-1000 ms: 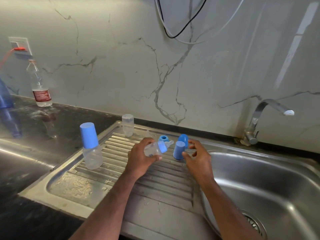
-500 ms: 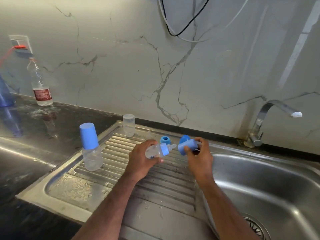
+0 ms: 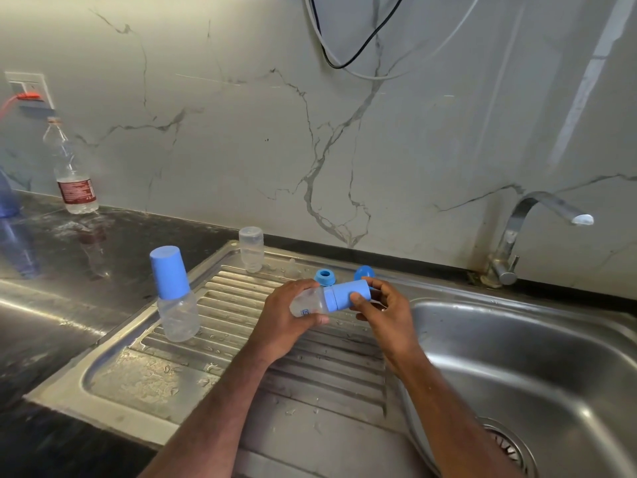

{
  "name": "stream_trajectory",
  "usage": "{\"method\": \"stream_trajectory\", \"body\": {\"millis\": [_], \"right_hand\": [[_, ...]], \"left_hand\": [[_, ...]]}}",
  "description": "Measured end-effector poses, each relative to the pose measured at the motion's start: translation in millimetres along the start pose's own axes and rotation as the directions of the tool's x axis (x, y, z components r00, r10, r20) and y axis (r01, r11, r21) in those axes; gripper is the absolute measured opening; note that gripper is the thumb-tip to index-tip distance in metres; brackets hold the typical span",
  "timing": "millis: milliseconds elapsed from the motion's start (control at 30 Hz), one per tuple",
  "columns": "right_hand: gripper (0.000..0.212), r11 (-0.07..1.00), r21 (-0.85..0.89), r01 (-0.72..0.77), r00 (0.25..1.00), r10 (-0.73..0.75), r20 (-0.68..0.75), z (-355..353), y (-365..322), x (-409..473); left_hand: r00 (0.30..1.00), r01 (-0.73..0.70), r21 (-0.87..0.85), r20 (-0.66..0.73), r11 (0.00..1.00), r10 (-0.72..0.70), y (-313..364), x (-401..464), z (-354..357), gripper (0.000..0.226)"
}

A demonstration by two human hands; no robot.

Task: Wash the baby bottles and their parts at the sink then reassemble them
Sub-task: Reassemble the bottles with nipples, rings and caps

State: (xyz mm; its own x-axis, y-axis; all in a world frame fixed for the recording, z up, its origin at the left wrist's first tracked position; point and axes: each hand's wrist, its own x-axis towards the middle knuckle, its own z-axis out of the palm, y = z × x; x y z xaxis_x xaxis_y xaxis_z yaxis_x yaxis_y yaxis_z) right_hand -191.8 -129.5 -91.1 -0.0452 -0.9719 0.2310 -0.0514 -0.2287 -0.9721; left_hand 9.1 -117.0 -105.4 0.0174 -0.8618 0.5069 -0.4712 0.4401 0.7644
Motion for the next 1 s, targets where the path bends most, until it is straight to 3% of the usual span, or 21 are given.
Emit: {"method": "stream_trajectory", "body": {"millis": [633,833,1000], "right_hand": [[0.039,0.997,0.074,0.016,0.999,-0.019,0.049,0,-3,-4],[0.054,0.976,0.203,0.074,0.996,-0.083,0.038,12,-15,-18],[0.038,0.985,0.152,0.081,0.990,-0.098,0.106,23,-24,-30]], "left_hand": [[0.998,0.052,-0.079,0.041,0.996,-0.049,8,-4,0,0.069],[0.995,0.092,-0.181,-0.009,0.979,-0.095,16,-10,-4,0.059],[0.996,0.086,-0.177,-0.005,0.980,-0.088,21,-25,-18,0.059]]}}
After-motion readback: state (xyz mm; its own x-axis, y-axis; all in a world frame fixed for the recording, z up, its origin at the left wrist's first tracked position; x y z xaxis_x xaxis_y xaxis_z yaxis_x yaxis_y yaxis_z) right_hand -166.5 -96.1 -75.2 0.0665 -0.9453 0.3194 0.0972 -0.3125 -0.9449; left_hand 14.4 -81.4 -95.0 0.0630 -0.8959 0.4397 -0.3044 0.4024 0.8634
